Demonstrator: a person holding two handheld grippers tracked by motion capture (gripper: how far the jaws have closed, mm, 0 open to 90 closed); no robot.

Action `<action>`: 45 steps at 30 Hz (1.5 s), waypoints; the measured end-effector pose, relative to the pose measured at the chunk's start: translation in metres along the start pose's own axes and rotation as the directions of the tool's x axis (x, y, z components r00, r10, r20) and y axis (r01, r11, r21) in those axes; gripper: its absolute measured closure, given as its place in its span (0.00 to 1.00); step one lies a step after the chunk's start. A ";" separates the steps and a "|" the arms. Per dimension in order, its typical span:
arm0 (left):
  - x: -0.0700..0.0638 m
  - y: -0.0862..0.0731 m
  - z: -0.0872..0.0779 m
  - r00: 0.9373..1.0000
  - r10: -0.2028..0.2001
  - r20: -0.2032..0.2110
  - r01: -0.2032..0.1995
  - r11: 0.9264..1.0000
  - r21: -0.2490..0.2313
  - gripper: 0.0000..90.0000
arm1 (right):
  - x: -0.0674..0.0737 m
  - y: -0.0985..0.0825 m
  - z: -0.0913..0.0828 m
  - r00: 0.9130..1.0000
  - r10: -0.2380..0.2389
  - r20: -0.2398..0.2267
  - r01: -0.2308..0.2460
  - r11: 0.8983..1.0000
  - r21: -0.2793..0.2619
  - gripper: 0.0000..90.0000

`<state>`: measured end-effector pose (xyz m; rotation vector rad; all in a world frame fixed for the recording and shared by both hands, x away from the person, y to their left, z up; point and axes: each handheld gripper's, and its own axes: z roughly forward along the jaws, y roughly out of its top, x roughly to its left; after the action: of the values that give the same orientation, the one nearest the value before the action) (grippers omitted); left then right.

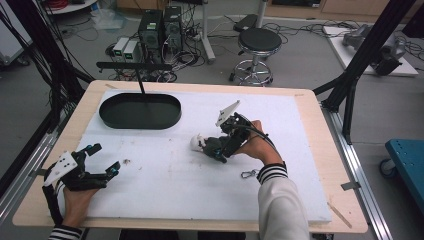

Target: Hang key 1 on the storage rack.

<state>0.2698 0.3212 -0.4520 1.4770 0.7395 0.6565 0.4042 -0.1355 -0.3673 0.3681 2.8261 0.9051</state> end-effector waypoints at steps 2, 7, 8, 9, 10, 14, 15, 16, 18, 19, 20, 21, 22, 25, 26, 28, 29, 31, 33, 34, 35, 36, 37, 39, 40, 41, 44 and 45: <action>0.000 0.000 0.000 1.000 0.000 0.000 0.000 1.000 -0.001 0.02 | -0.001 0.000 0.004 1.000 0.002 0.000 -0.002 1.000 0.008 0.02; 0.000 0.000 0.000 1.000 -0.001 0.003 0.001 1.000 0.000 0.02 | -0.002 0.003 0.014 1.000 0.004 -0.004 -0.003 0.999 0.039 0.02; 0.000 0.000 0.000 1.000 -0.005 0.002 0.005 1.000 -0.003 0.02 | -0.002 0.003 0.014 1.000 0.004 -0.004 -0.003 0.999 0.039 0.02; 0.000 0.000 0.000 1.000 -0.004 0.002 0.004 1.000 -0.002 0.02 | -0.003 0.003 0.015 1.000 0.001 -0.006 -0.001 0.999 0.043 0.02; 0.000 0.000 0.000 1.000 -0.004 0.002 0.004 1.000 -0.002 0.02 | -0.002 0.003 0.017 1.000 0.007 -0.012 -0.006 0.999 0.050 0.02; 0.000 0.000 -0.001 1.000 -0.003 0.002 0.003 1.000 -0.003 0.02 | -0.003 0.004 0.024 1.000 0.004 -0.027 -0.002 0.997 0.074 0.02; 0.000 0.000 -0.001 1.000 -0.003 0.003 0.003 1.000 -0.004 0.02 | -0.003 0.003 0.028 0.999 0.004 -0.032 -0.001 0.996 0.092 0.02; 0.000 0.000 -0.001 1.000 -0.004 0.003 0.004 1.000 -0.004 0.02 | -0.003 0.003 0.028 0.999 0.004 -0.032 -0.001 0.996 0.092 0.02; 0.000 0.000 -0.001 1.000 -0.006 0.002 0.006 1.000 -0.005 0.02 | -0.003 0.003 0.031 0.999 0.007 -0.038 -0.003 0.995 0.099 0.02; 0.000 0.000 -0.001 1.000 -0.006 0.002 0.006 1.000 -0.005 0.02 | -0.004 0.003 0.033 0.999 0.006 -0.039 -0.002 0.995 0.104 0.02; 0.000 0.000 -0.001 1.000 -0.006 0.002 0.006 1.000 -0.005 0.02 | -0.004 0.003 0.035 0.999 0.007 -0.039 -0.002 0.994 0.111 0.02; 0.000 0.000 -0.001 1.000 -0.006 0.003 0.006 1.000 -0.005 0.02 | -0.004 0.003 0.035 0.999 0.007 -0.039 -0.002 0.994 0.111 0.02; 0.000 0.000 -0.001 1.000 -0.006 0.002 0.006 1.000 -0.005 0.02 | -0.004 0.003 0.036 0.999 0.006 -0.040 -0.002 0.993 0.115 0.02; 0.000 0.000 -0.001 1.000 -0.006 0.001 0.006 1.000 -0.005 0.02 | -0.004 0.003 0.040 0.999 -0.007 -0.046 0.013 0.990 0.139 0.02; 0.000 0.000 -0.001 1.000 -0.005 0.001 0.005 1.000 -0.005 0.02 | -0.004 0.002 0.041 0.999 -0.013 -0.050 0.020 0.989 0.149 0.03; 0.000 0.000 -0.001 1.000 -0.005 -0.002 0.005 1.000 -0.004 0.02 | -0.004 0.002 0.043 0.999 -0.020 -0.050 0.027 0.987 0.156 0.03; 0.000 0.000 -0.001 1.000 -0.004 -0.001 0.004 1.000 -0.005 0.02 | -0.003 0.002 0.044 0.998 -0.021 -0.051 0.029 0.986 0.165 0.06; 0.000 0.000 -0.001 1.000 -0.002 -0.001 0.002 1.000 -0.005 0.02 | -0.004 0.001 0.047 0.998 -0.029 -0.052 0.039 0.981 0.192 0.06; 0.000 0.000 -0.001 1.000 -0.002 -0.001 0.002 1.000 -0.006 0.02 | -0.004 0.001 0.049 0.998 -0.029 -0.053 0.039 0.979 0.199 0.06; 0.000 0.000 -0.001 1.000 -0.002 -0.001 0.002 1.000 -0.005 0.02 | -0.004 0.001 0.050 0.998 -0.033 -0.052 0.043 0.978 0.206 0.06; 0.000 0.000 -0.001 1.000 -0.003 -0.001 0.003 1.000 -0.005 0.02 | -0.004 0.001 0.051 0.998 -0.030 -0.050 0.040 0.977 0.208 0.09; 0.000 0.000 -0.001 1.000 -0.004 -0.002 0.004 1.000 -0.005 0.02 | -0.004 0.001 0.051 0.998 -0.030 -0.050 0.040 0.977 0.208 0.09; 0.000 0.000 -0.001 1.000 -0.004 -0.001 0.004 1.000 -0.005 0.02 | -0.004 0.001 0.051 0.998 -0.033 -0.050 0.042 0.977 0.209 0.11; 0.000 0.000 -0.001 1.000 -0.004 -0.002 0.004 1.000 -0.006 0.02 | -0.005 0.001 0.052 0.998 -0.034 -0.051 0.044 0.977 0.209 0.13; 0.000 0.000 -0.001 1.000 -0.004 -0.001 0.004 1.000 -0.006 0.02 | -0.005 0.001 0.052 0.998 -0.029 -0.053 0.040 0.976 0.215 0.15; 0.000 0.000 -0.001 1.000 -0.004 -0.002 0.004 1.000 -0.005 0.02 | -0.006 0.001 0.051 0.998 -0.030 -0.053 0.041 0.975 0.219 0.15; 0.000 0.000 -0.001 1.000 -0.005 -0.001 0.005 1.000 -0.006 0.02 | -0.007 0.001 0.051 0.998 -0.030 -0.063 0.043 0.974 0.224 0.21; 0.000 0.000 -0.001 1.000 -0.005 -0.001 0.005 1.000 -0.006 0.02 | -0.007 0.001 0.050 0.997 -0.029 -0.067 0.044 0.972 0.230 0.25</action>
<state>0.2694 0.3217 -0.4522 1.4696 0.7414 0.6554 0.4217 -0.1091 -0.4068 0.3187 2.9942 0.5897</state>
